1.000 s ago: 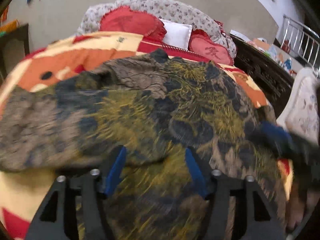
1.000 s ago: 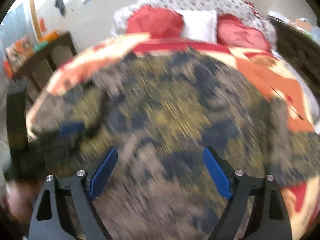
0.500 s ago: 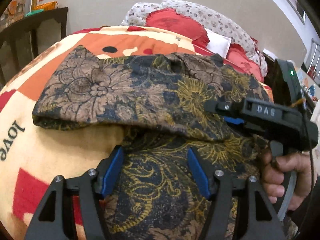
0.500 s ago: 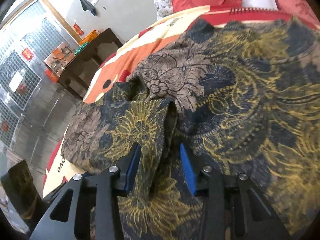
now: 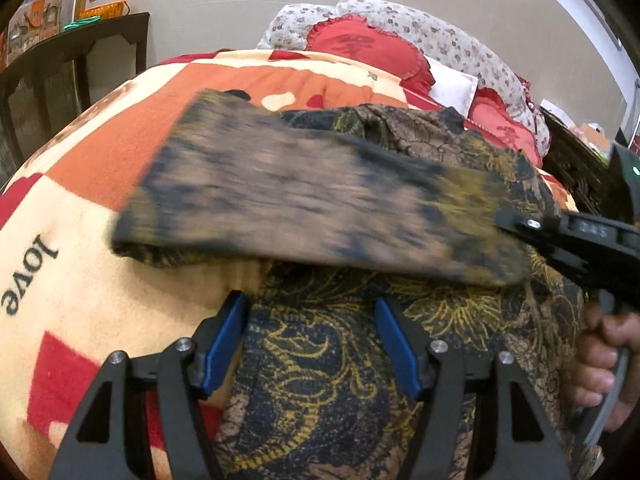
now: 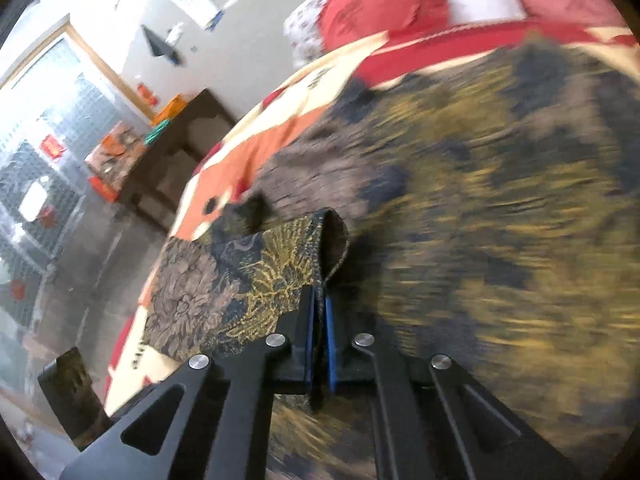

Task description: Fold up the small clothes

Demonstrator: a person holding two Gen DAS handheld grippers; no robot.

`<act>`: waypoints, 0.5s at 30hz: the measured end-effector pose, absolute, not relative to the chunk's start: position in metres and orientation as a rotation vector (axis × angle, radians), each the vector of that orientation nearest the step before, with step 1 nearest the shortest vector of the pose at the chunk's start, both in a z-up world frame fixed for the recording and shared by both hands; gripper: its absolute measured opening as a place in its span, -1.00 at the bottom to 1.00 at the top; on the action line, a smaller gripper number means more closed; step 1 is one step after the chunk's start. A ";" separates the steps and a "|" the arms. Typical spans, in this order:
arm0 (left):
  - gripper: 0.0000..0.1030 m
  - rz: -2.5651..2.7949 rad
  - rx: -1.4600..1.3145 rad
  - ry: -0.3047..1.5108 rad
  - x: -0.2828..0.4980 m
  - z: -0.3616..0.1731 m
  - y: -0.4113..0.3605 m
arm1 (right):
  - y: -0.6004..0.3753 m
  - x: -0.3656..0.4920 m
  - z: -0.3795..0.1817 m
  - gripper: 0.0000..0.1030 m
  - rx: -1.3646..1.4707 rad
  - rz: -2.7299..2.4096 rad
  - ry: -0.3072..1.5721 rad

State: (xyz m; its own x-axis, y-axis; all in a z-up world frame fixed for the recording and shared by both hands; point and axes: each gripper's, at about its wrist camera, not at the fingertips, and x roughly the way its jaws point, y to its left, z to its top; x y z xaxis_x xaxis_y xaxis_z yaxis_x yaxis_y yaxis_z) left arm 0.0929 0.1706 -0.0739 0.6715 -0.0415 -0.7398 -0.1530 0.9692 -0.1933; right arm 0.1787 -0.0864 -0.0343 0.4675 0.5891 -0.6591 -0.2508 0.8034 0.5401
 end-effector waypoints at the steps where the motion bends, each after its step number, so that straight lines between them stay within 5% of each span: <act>1: 0.35 0.066 -0.243 0.836 0.093 -0.074 0.170 | -0.099 0.175 -0.032 -0.85 0.389 0.495 0.950; 15: 0.36 0.080 -0.217 0.844 0.097 -0.073 0.165 | -0.238 0.144 -0.018 -0.87 0.246 0.101 0.962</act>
State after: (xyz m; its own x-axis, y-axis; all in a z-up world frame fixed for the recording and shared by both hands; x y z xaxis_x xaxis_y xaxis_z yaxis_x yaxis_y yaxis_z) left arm 0.0967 0.1652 -0.0731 0.6628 -0.0157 -0.7487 -0.1564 0.9748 -0.1589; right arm 0.1436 -0.2378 -0.0180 0.5699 0.1936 -0.7986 0.0240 0.9675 0.2517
